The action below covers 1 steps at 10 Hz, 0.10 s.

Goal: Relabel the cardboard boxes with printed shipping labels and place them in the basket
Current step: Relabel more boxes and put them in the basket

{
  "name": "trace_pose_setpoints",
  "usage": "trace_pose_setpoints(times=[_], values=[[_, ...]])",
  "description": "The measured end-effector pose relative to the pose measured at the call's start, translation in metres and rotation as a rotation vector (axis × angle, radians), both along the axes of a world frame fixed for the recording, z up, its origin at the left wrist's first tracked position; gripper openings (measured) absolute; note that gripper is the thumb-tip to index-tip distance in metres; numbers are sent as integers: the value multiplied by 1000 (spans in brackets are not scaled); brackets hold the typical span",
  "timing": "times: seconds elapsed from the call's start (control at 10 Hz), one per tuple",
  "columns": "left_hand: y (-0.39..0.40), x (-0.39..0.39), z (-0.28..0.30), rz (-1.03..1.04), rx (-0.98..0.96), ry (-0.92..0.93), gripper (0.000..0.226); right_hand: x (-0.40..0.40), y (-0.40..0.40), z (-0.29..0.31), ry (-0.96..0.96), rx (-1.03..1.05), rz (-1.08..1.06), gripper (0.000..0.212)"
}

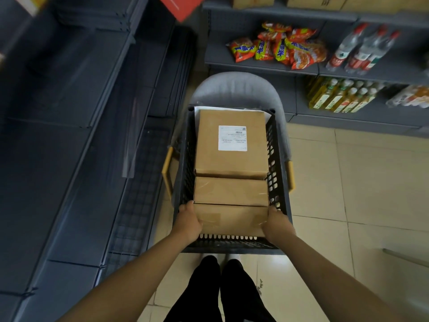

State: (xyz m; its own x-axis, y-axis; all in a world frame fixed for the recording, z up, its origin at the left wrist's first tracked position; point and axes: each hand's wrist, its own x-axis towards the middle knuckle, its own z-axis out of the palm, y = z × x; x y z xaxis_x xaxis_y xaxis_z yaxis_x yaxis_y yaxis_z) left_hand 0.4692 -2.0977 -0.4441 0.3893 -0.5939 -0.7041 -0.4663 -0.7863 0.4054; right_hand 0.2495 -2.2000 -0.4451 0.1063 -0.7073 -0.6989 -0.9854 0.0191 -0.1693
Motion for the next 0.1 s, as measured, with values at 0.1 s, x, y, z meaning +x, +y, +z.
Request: trace_pose_setpoints(times=[0.1], values=[[-4, -2, 20, -161, -58, -238, 60, 10, -3, 22, 29, -99, 102, 42]])
